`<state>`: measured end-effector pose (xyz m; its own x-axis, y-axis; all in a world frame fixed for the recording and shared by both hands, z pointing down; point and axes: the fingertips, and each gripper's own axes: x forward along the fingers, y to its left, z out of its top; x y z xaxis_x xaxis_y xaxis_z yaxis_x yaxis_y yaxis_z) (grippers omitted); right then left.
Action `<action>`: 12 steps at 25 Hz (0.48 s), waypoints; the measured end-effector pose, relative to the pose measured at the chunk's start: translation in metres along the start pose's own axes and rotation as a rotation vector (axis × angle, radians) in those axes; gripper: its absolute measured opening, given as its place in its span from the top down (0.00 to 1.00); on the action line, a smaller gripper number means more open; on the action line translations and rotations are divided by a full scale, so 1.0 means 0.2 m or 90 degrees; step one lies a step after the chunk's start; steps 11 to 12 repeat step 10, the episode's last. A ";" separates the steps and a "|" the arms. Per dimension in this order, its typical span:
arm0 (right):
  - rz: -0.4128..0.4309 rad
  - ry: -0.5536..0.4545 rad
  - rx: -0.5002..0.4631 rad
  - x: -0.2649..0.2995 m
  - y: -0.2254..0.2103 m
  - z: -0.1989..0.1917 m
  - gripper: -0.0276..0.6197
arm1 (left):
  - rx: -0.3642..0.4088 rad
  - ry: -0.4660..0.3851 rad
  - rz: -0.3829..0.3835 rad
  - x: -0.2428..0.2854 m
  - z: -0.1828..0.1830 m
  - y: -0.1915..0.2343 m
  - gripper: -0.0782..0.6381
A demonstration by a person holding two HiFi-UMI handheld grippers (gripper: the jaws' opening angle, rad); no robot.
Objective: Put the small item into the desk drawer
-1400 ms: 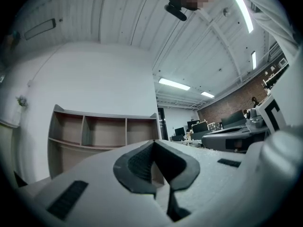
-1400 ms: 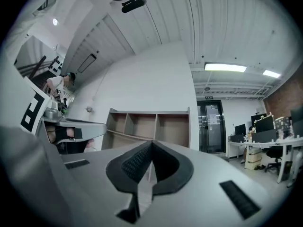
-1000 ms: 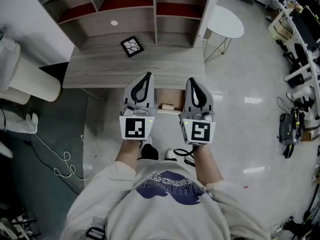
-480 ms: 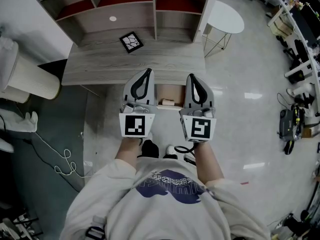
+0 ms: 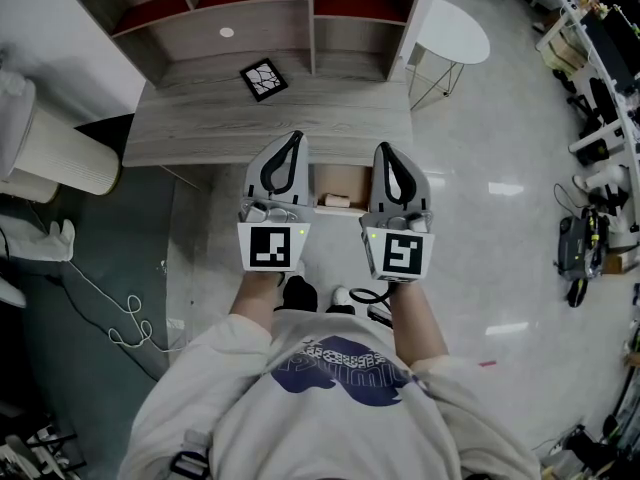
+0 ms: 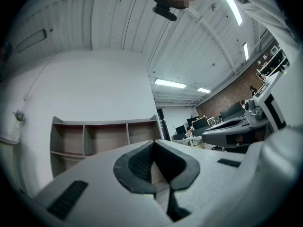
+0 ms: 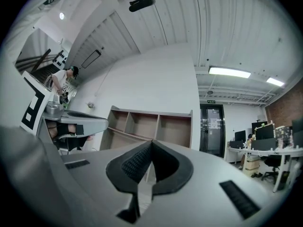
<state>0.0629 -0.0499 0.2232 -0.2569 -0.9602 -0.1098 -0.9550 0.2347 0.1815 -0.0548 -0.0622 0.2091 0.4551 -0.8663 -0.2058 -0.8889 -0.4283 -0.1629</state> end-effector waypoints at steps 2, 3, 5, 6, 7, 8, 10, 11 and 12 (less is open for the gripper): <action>0.001 0.002 -0.004 0.00 0.01 0.00 0.96 | -0.005 0.002 0.005 0.00 0.00 0.01 0.88; 0.002 -0.003 -0.005 0.01 0.01 0.00 0.96 | -0.004 0.003 0.005 -0.01 0.00 0.02 0.88; 0.003 -0.006 -0.006 0.01 0.01 0.01 0.96 | -0.003 -0.006 0.005 0.00 0.01 0.02 0.88; 0.002 -0.002 -0.007 0.01 0.01 0.00 0.96 | -0.002 -0.007 0.004 0.00 0.01 0.02 0.88; 0.001 0.002 -0.008 0.01 0.01 0.00 0.96 | 0.002 -0.006 0.003 0.00 0.01 0.02 0.88; 0.001 0.002 -0.009 0.01 0.01 0.00 0.96 | 0.006 -0.005 0.001 0.00 0.01 0.02 0.88; 0.001 0.000 -0.011 0.00 0.02 0.00 0.96 | 0.013 -0.005 -0.002 0.00 0.01 0.01 0.88; 0.001 0.000 -0.011 0.00 0.02 0.00 0.96 | 0.013 -0.005 -0.002 0.00 0.01 0.01 0.88; 0.001 0.000 -0.011 0.00 0.02 0.00 0.96 | 0.013 -0.005 -0.002 0.00 0.01 0.01 0.88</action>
